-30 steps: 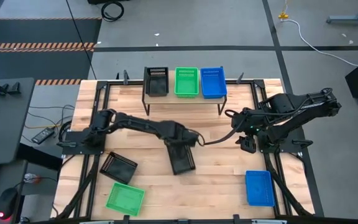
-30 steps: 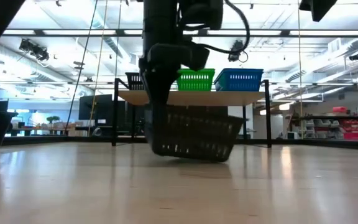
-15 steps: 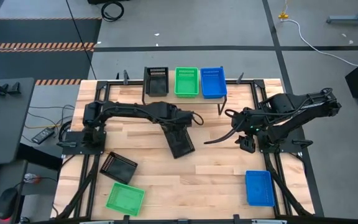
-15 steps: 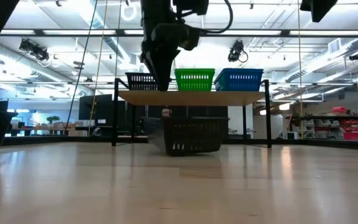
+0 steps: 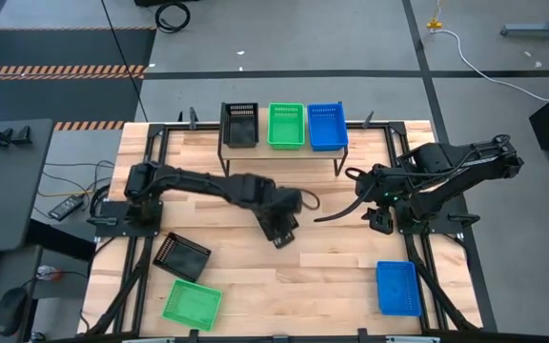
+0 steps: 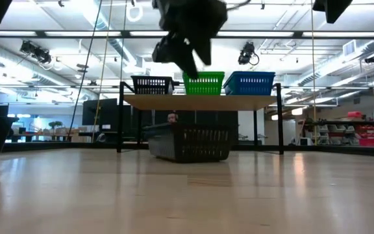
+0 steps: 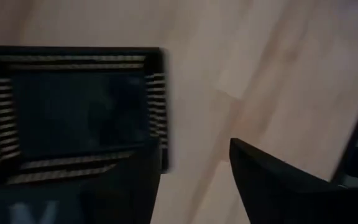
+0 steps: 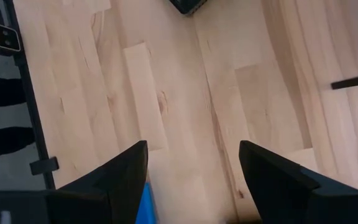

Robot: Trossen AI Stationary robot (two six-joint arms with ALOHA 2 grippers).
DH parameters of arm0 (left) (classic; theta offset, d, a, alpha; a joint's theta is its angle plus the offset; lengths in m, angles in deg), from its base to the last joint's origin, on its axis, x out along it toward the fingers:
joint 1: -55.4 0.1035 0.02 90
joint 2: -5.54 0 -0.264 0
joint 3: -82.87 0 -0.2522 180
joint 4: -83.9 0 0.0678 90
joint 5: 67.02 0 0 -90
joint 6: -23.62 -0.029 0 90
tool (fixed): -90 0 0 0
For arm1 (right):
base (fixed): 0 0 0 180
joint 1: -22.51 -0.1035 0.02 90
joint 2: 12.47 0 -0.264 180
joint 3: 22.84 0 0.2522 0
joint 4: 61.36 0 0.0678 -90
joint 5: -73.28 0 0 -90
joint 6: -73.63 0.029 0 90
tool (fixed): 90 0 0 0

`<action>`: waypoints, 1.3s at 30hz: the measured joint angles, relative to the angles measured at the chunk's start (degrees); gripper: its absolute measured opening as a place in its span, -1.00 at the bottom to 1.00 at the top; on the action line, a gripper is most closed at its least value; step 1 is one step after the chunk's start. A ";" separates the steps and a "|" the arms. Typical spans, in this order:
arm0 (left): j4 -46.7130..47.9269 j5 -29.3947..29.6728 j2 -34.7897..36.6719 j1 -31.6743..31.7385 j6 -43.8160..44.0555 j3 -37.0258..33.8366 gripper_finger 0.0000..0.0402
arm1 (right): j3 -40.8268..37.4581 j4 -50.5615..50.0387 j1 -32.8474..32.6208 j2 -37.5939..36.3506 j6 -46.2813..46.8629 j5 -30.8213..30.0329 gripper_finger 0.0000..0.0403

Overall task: Stack baskets on shelf by color
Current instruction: Stack the right black basket on top of the other black basket on the shelf

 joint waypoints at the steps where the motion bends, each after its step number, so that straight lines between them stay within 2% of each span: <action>1: -0.58 0.26 0.00 -0.74 0.83 0.00 0.00 | 0.00 0.00 0.00 0.00 -0.38 -0.01 0.29; 11: -1.17 9.25 -3.31 -4.34 3.72 -0.46 0.14 | 0.00 -0.82 -0.01 -0.04 -2.43 0.71 0.29; 14: -2.33 9.23 -5.98 -3.84 4.05 -0.47 0.15 | -0.02 -0.92 -0.02 -0.09 -2.43 0.87 0.29; 18: -3.94 6.35 -9.48 -3.28 5.10 -0.42 0.15 | -0.02 -1.11 0.00 -0.27 -2.36 0.84 0.29; 23: -2.14 8.87 -11.78 -3.04 5.34 -0.50 0.12 | -0.02 -1.29 0.00 -0.79 -1.48 0.70 0.29; 25: -1.87 9.30 -11.87 -2.65 5.86 -0.50 0.03 | -0.02 -1.24 0.00 -0.93 -1.33 0.66 0.29; 28: -1.81 9.45 -11.87 -2.18 6.24 -0.48 -0.22 | -0.02 -1.29 0.00 -1.11 -1.33 0.61 0.29; 33: 0.99 8.73 -11.52 -2.24 6.06 0.76 -0.87 | -0.02 -1.42 0.00 -1.31 -1.79 0.07 0.29; 39: 10.27 7.95 -11.47 -2.31 2.70 8.53 -0.92 | -0.02 -2.44 0.00 -1.72 -3.82 -0.60 0.29</action>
